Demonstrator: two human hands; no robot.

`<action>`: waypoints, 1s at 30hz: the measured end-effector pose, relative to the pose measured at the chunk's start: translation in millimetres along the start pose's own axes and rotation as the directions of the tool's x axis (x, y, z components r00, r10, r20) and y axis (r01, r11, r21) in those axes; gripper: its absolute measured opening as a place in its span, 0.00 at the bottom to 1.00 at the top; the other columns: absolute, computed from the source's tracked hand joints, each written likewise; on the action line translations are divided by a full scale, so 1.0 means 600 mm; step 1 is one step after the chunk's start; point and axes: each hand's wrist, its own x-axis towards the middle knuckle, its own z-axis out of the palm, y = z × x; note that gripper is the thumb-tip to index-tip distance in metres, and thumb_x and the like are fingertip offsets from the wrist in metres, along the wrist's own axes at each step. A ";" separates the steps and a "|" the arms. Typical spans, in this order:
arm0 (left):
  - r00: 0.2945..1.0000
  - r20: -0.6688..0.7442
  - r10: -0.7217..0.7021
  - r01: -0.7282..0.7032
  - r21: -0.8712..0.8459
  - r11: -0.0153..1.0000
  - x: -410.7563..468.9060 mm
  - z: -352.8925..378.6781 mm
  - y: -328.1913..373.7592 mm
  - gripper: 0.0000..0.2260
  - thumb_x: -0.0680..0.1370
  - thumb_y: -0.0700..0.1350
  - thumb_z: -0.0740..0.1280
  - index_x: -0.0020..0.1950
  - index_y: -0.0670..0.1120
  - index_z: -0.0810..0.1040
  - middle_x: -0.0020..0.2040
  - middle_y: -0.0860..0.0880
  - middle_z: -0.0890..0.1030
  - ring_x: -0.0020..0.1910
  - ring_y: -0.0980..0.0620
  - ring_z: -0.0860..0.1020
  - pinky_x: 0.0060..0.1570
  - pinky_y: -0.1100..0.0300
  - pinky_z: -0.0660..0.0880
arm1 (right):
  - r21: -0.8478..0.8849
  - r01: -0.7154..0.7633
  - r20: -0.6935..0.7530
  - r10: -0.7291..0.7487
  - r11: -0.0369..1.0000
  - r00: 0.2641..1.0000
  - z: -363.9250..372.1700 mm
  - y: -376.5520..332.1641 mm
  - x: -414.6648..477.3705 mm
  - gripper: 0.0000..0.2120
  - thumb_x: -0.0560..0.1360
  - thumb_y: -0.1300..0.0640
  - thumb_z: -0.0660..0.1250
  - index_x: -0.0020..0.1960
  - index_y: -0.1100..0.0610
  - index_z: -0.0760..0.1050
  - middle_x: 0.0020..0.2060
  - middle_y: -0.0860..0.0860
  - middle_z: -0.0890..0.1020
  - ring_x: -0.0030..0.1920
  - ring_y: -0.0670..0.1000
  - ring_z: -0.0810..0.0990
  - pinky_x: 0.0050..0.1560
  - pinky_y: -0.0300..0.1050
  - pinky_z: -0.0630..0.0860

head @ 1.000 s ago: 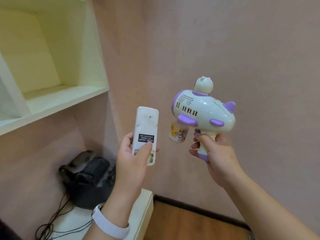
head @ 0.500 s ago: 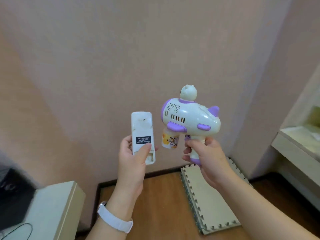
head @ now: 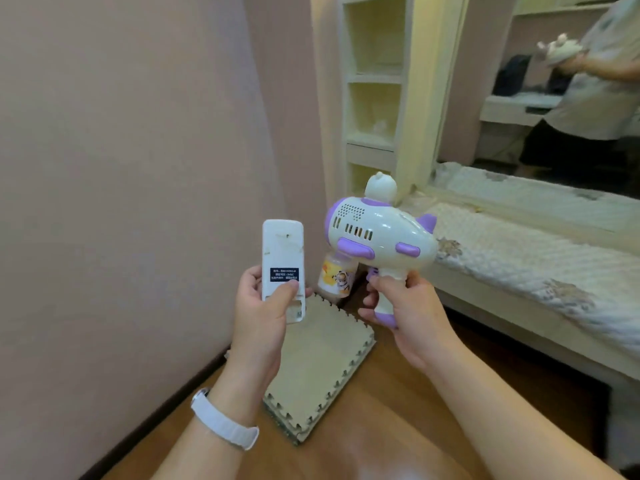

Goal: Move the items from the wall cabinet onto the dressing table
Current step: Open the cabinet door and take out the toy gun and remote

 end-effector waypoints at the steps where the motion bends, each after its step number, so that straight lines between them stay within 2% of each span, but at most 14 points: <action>1: 0.999 0.032 -0.011 0.011 0.000 1.000 0.010 0.022 -0.007 0.12 0.77 0.33 0.66 0.55 0.47 0.72 0.49 0.44 0.83 0.42 0.46 0.85 0.35 0.55 0.78 | 0.011 0.003 -0.039 -0.002 1.000 0.999 -0.019 -0.004 0.007 0.07 0.74 0.67 0.65 0.42 0.57 0.76 0.33 0.53 0.76 0.36 0.51 0.74 0.41 0.50 0.81; 5: 0.986 0.148 -0.072 0.077 -0.023 0.997 0.060 0.096 -0.045 0.11 0.77 0.33 0.66 0.55 0.46 0.72 0.50 0.42 0.82 0.40 0.48 0.85 0.33 0.58 0.77 | 0.032 0.000 -0.199 0.007 0.999 0.980 -0.082 -0.009 0.044 0.04 0.75 0.66 0.66 0.47 0.59 0.75 0.39 0.55 0.76 0.36 0.51 0.75 0.38 0.49 0.80; 11: 0.940 0.287 -0.186 0.199 -0.014 0.980 0.177 0.198 -0.116 0.12 0.77 0.34 0.66 0.57 0.47 0.73 0.52 0.43 0.82 0.42 0.46 0.85 0.38 0.53 0.78 | -0.011 -0.010 -0.368 0.006 1.000 0.930 -0.148 -0.013 0.138 0.05 0.76 0.64 0.67 0.51 0.60 0.76 0.42 0.56 0.76 0.38 0.51 0.76 0.41 0.50 0.81; 14: 0.909 0.342 -0.239 0.250 0.013 0.968 0.249 0.240 -0.135 0.14 0.78 0.36 0.66 0.62 0.46 0.72 0.53 0.45 0.82 0.44 0.47 0.85 0.41 0.53 0.78 | -0.019 -0.039 -0.440 0.026 0.999 0.898 -0.164 -0.019 0.206 0.06 0.75 0.63 0.67 0.52 0.60 0.75 0.42 0.56 0.76 0.38 0.51 0.76 0.42 0.50 0.81; 20: 0.863 0.402 -0.308 0.331 0.011 0.943 0.402 0.305 -0.169 0.12 0.78 0.36 0.65 0.60 0.44 0.72 0.52 0.43 0.83 0.43 0.45 0.85 0.37 0.56 0.77 | -0.022 -0.044 -0.493 0.027 0.999 0.870 -0.175 -0.033 0.337 0.05 0.76 0.62 0.66 0.51 0.58 0.77 0.39 0.55 0.75 0.38 0.51 0.76 0.45 0.51 0.81; 23: 0.835 0.440 -0.331 0.361 0.015 0.932 0.459 0.346 -0.192 0.11 0.78 0.36 0.65 0.60 0.44 0.72 0.51 0.43 0.83 0.43 0.46 0.85 0.36 0.57 0.77 | -0.020 -0.035 -0.532 0.019 0.999 0.846 -0.187 -0.033 0.382 0.02 0.76 0.64 0.65 0.48 0.59 0.76 0.37 0.54 0.76 0.37 0.49 0.77 0.42 0.49 0.80; 26: 0.810 0.463 -0.359 0.382 0.047 0.923 0.489 0.392 -0.216 0.12 0.78 0.36 0.66 0.60 0.44 0.74 0.51 0.42 0.83 0.46 0.45 0.84 0.38 0.55 0.77 | 0.008 -0.010 -0.589 0.013 1.000 0.808 -0.212 -0.035 0.412 0.04 0.74 0.67 0.65 0.42 0.60 0.75 0.39 0.52 0.78 0.43 0.50 0.78 0.42 0.49 0.80; 30: 0.776 0.490 -0.398 0.392 0.120 0.912 0.519 0.460 -0.252 0.11 0.76 0.37 0.67 0.57 0.48 0.76 0.51 0.42 0.84 0.49 0.44 0.83 0.47 0.49 0.78 | 0.039 0.010 -0.644 0.018 0.999 0.765 -0.269 -0.049 0.458 0.04 0.75 0.65 0.65 0.42 0.59 0.75 0.38 0.53 0.76 0.41 0.50 0.75 0.42 0.50 0.80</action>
